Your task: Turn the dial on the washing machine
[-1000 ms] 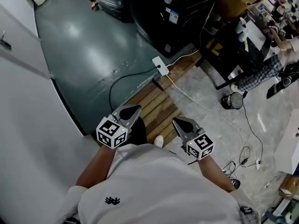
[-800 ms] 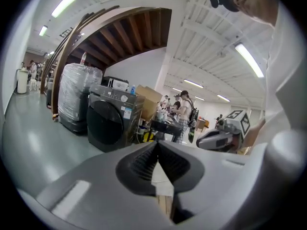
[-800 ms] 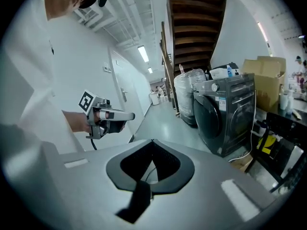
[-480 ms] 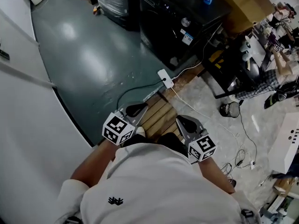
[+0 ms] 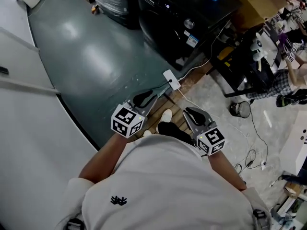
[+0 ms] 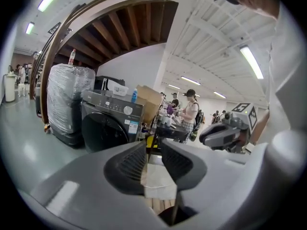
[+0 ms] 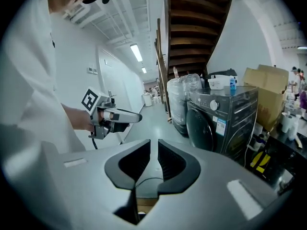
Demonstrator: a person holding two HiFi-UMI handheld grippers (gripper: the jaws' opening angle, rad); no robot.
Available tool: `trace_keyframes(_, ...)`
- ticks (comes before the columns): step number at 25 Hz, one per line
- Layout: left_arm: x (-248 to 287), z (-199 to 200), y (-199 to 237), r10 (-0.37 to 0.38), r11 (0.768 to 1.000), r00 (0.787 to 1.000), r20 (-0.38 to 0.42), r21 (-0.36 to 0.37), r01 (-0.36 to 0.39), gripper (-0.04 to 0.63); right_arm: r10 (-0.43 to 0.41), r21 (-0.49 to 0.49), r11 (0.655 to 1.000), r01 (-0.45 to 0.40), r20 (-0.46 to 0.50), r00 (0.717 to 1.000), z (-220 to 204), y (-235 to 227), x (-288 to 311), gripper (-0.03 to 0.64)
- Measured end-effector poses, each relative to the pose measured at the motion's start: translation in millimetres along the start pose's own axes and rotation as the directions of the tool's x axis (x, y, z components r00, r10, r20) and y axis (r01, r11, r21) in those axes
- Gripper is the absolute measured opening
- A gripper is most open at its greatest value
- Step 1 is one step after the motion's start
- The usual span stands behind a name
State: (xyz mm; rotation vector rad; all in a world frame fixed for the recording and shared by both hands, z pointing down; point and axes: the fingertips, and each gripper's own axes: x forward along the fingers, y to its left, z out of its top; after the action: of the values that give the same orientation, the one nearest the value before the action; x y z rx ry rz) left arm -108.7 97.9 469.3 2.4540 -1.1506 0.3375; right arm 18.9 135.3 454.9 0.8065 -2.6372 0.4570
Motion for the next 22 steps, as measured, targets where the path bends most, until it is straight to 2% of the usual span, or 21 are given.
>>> trace_keyframes(3, 24, 17, 13, 0.015, 1.000, 0.999, -0.034, -0.001, -0.015, 0.123, 0.016, -0.003, 1.000, -0.016, 0.038, 0.999, 24, -30, 10, 0.028)
trace_keyframes(6, 48, 44, 28, 0.024, 1.000, 1.000, -0.017, -0.002, -0.024, 0.129, 0.021, -0.010, 1.000, -0.021, 0.068, 0.997, 36, -56, 16, 0.028)
trace_keyframes(8, 67, 59, 36, 0.031, 1.000, 0.999, -0.010, 0.002, -0.031, 0.129, 0.012, 0.001, 1.000, -0.012, 0.066, 0.998, 35, -73, 19, 0.028)
trace_keyframes(13, 118, 85, 57, 0.017, 0.999, 0.998, -0.053, 0.049, -0.014, 0.135, -0.024, 0.075, 0.997, 0.020, 0.054, 0.998, 25, -93, 18, 0.028)
trace_keyframes(18, 191, 118, 92, -0.022, 1.000, 0.999, -0.023, 0.005, 0.022, 0.167, -0.129, 0.119, 0.985, 0.122, 0.048, 0.991, 27, -131, 13, 0.028)
trace_keyframes(22, 242, 130, 130, -0.021, 0.999, 0.999, -0.035, -0.039, 0.019, 0.208, -0.258, 0.154, 0.957, 0.246, 0.069, 0.964, 42, -166, 10, 0.028)
